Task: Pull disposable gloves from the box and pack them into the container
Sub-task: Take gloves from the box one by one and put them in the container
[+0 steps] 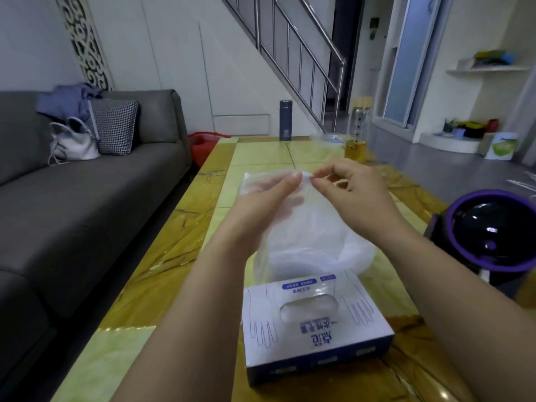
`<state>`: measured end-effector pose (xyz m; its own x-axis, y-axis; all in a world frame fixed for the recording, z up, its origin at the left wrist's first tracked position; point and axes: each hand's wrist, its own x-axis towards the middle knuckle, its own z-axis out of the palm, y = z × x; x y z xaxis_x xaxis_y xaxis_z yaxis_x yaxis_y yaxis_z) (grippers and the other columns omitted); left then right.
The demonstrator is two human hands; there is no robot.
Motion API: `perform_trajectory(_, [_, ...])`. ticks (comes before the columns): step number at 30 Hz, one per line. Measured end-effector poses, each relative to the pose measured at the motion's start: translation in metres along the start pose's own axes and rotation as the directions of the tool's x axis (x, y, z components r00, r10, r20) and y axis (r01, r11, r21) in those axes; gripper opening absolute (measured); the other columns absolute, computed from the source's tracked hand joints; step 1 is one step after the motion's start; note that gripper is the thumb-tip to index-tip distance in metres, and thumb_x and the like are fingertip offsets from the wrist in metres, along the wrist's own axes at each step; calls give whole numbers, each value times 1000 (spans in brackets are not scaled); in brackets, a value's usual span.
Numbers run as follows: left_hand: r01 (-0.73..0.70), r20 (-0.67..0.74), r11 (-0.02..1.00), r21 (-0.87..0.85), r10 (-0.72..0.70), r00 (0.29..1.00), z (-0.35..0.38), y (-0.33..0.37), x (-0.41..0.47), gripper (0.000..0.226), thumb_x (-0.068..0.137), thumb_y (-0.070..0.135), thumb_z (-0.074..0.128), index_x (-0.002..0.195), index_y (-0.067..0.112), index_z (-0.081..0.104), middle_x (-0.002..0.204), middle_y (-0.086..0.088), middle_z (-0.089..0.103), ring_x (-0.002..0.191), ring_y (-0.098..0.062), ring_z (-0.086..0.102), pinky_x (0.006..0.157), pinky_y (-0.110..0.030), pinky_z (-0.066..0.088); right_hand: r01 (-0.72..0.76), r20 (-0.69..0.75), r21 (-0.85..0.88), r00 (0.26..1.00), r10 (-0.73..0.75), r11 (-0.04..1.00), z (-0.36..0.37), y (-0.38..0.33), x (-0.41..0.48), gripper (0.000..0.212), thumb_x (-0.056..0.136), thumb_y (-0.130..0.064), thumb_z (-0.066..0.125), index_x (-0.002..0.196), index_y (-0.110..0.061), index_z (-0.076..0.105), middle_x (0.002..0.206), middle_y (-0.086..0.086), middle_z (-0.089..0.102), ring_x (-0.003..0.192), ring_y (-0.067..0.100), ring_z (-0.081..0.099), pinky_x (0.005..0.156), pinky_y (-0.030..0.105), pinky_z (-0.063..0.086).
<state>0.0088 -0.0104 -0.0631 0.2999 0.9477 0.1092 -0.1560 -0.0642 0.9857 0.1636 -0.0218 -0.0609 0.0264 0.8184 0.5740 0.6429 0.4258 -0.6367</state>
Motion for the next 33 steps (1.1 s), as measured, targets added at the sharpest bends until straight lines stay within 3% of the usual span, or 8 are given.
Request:
perform_trajectory(5, [-33,-11,982,-185,31,999,7,-10,35,28,102,7,37,122,17,53,117,-2,64,97,-17,66,83,-27,52,-241,-2,151,970,244,959,1,32,22,53,86,-45,62,135,-32,47,121,-10,52,108,8,51,84,22,43])
perform_trajectory(9, [-64,-48,912,-406,48,998,7,-15,48,31,102,7,34,115,28,53,124,1,61,94,-18,68,85,-36,54,-564,302,426,826,476,708,0,52,27,101,61,-69,67,147,-32,29,142,-4,45,120,18,54,95,37,46])
perform_trajectory(12, [-65,-60,857,-511,39,997,5,-15,52,32,102,8,34,109,31,55,129,2,57,103,-21,66,83,-41,55,-579,395,568,815,423,585,-1,55,28,96,61,-53,73,145,-29,33,119,6,65,98,19,69,81,37,57])
perform_trajectory(17, [0,-26,857,-516,-15,1000,-2,-17,48,34,101,5,37,113,32,52,129,1,58,107,-22,64,80,-39,56,-329,181,609,944,278,722,-5,49,29,52,80,-5,68,121,-33,56,103,0,72,93,9,67,79,26,53])
perform_trajectory(23, [-43,-281,915,-402,-78,956,-30,-18,51,64,93,-8,44,147,21,28,135,-8,51,99,-20,65,66,-30,56,-367,337,112,888,312,924,-15,56,31,57,85,-4,65,135,-29,50,124,-21,51,95,15,63,76,18,52])
perform_trajectory(28, [-41,-622,983,179,146,769,-45,-23,51,67,93,1,51,148,30,26,144,0,39,114,-15,51,88,-34,49,-410,444,-298,740,506,862,-10,67,44,75,83,-7,70,147,-22,33,123,3,53,82,18,65,73,25,55])
perform_trajectory(31, [-101,-349,730,676,438,828,-39,-27,53,48,93,14,54,136,33,45,138,6,46,126,-15,44,107,-42,38,-372,468,-385,710,526,844,-7,67,47,77,83,-7,70,148,-22,30,128,5,51,80,15,65,68,22,54])
perform_trajectory(33, [-138,-99,539,831,387,917,-30,-28,52,32,94,29,54,124,38,56,130,13,55,125,-14,46,112,-50,27,-322,478,-387,731,487,864,-7,63,47,79,83,-9,70,149,-25,29,141,4,43,82,13,65,71,22,53])
